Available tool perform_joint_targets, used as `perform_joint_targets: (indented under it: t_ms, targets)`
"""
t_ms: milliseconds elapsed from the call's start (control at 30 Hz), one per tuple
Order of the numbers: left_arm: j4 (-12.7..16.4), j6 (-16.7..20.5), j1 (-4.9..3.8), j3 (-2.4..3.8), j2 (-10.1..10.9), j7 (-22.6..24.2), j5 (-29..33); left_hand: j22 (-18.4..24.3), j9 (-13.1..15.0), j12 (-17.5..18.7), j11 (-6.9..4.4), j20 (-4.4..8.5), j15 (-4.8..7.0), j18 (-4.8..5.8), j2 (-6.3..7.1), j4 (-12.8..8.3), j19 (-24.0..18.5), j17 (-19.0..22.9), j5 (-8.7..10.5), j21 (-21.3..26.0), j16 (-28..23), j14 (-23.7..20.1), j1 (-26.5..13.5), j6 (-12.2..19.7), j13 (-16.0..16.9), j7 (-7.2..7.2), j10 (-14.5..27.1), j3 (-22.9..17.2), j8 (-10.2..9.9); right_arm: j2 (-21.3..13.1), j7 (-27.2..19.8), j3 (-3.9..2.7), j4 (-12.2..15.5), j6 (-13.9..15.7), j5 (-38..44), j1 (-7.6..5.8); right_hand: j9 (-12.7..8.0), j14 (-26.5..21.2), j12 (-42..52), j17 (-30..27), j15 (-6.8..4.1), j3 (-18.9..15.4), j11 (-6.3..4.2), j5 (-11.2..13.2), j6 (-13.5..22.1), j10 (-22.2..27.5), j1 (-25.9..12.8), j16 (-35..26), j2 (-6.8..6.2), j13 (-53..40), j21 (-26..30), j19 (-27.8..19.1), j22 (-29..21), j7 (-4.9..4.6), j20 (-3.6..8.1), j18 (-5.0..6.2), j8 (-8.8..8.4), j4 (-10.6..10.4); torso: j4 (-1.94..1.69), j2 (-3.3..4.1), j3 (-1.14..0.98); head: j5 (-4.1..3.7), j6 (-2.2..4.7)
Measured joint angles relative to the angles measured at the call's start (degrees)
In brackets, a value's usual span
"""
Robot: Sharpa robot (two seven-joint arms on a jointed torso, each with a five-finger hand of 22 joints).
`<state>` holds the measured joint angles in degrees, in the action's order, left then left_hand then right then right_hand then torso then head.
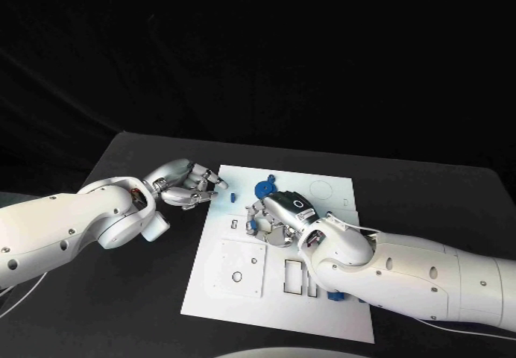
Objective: Assemble the parts on the task board
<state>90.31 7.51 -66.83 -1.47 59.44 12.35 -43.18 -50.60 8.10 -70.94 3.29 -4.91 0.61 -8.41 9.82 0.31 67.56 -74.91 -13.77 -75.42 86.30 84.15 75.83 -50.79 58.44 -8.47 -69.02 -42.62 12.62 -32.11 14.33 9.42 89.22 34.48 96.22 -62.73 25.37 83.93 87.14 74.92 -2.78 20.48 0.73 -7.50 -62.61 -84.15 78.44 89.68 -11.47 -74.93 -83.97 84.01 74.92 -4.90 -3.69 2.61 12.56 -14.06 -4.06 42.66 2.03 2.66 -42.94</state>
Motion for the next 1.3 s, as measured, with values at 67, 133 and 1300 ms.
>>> perform_joint_targets:
  t_ms: [67, 133, 1300]
  targets:
    - [0.0, 0.0, 0.0, 0.0, 0.0, 0.0, 0.2, 0.0, 0.0, 0.0, 0.0, 0.0, 0.0, 0.0, 0.0, 0.0, 0.0, 0.0, 0.0, 0.0, 0.0, 0.0, 0.0, 0.0, 0.0, 0.0, 0.0, 0.0, -0.2, 0.0, 0.0, -0.01, 0.0, 0.1, 0.1, 0.03, 0.0, 0.0, 0.0, 0.0, 0.0, 0.0, 0.0, 0.0, 0.0, 0.0, 0.2, 0.0, -0.23, 0.0, 0.0, 0.0, 0.0, -0.01, 0.0, 0.0, 0.0, 0.0, 0.0, 0.0, 0.0, 0.01, -0.02]
    - [0.0, 0.0, -0.01, 0.0, 0.0, 0.0, 0.2, 0.0, 0.0, 0.0, 0.0, 0.0, 0.0, 0.0, 0.0, 0.0, 0.0, 0.0, 0.0, 0.0, 0.0, 0.0, 0.0, 0.0, 0.0, 0.0, 0.0, 0.0, -0.2, 0.0, 0.0, -0.01, 0.0, 0.2, 0.3, 0.05, 0.0, 0.0, 0.0, 0.0, 0.0, 0.0, 0.0, 0.0, 0.0, 0.0, 0.2, 0.0, -0.23, 0.0, 0.0, 0.0, 0.0, -0.01, 0.0, 0.0, -0.01, 0.0, 0.0, 0.01, 0.0, 0.01, -0.05]
    - [0.0, -0.7, -0.01, 0.0, -0.1, -0.2, 0.2, 0.1, 0.0, 0.0, 0.21, -0.01, 0.0, 0.0, 0.23, 0.0, 0.0, 0.0, 0.0, 0.0, 0.0, 0.0, -0.2, 0.0, -0.2, 0.0, 0.2, 0.0, -0.2, -0.3, 1.1, -0.01, -0.1, 0.9, 2.3, 0.09, -0.1, 0.0, 0.0, 0.0, 0.0, -0.5, 0.0, 0.0, 0.1, 0.0, 0.4, 0.0, -1.81, 0.0, 0.2, 0.0, 0.0, -0.11, 0.0, 0.0, -0.16, 0.5, 0.0, -0.03, 0.06, -0.27, -0.41]
